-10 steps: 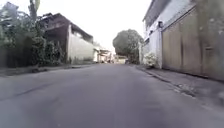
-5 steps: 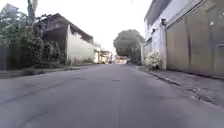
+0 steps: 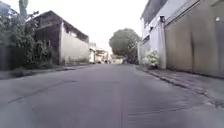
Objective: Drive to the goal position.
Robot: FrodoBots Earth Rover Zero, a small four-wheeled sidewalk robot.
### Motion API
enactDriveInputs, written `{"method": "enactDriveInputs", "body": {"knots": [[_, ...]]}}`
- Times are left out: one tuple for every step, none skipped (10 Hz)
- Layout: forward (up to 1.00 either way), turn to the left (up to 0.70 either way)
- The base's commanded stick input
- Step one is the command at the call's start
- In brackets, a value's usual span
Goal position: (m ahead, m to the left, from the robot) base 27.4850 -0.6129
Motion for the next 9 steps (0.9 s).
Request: {"method": "enactDriveInputs", "body": {"knots": [[1.0,0.0],[1.0,0.0],[1.0,0.0],[1.0,0.0],[1.0,0.0],[1.0,0.0],[1.0,0.0],[1.0,0.0],[1.0,0.0]]}}
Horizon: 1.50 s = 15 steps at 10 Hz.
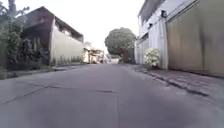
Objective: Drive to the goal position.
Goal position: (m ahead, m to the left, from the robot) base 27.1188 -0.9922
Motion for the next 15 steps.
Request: {"method": "enactDriveInputs", "body": {"knots": [[1.0,0.0],[1.0,0.0],[1.0,0.0],[1.0,0.0],[1.0,0.0],[1.0,0.0],[1.0,0.0],[1.0,0.0],[1.0,0.0],[1.0,0.0],[1.0,0.0],[1.0,0.0],[1.0,0.0],[1.0,0.0],[1.0,0.0]]}}
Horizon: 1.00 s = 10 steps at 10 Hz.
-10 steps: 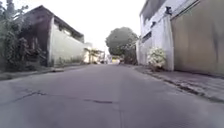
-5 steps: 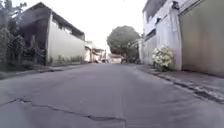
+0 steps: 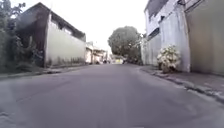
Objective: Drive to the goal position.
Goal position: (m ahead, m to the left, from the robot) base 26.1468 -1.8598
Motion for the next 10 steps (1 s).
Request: {"method": "enactDriveInputs", "body": {"knots": [[1.0,0.0],[1.0,0.0],[1.0,0.0],[1.0,0.0],[1.0,0.0],[1.0,0.0],[1.0,-0.01],[1.0,-0.33],[1.0,-0.4],[1.0,-0.4]]}}
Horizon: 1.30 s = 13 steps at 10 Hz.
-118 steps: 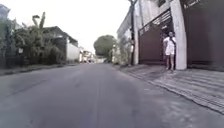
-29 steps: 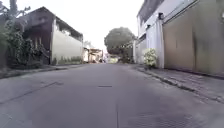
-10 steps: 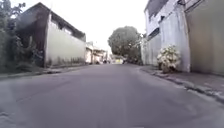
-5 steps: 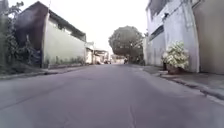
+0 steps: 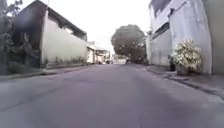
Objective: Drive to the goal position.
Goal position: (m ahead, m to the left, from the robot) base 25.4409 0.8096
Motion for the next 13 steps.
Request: {"method": "enactDriveInputs", "body": {"knots": [[1.0,-0.4],[1.0,-0.4],[1.0,-0.4],[1.0,-0.36],[1.0,0.0],[1.0,0.0],[1.0,0.0],[1.0,0.0],[1.0,0.0],[1.0,0.0],[1.0,0.0],[1.0,0.0],[1.0,0.0]]}}
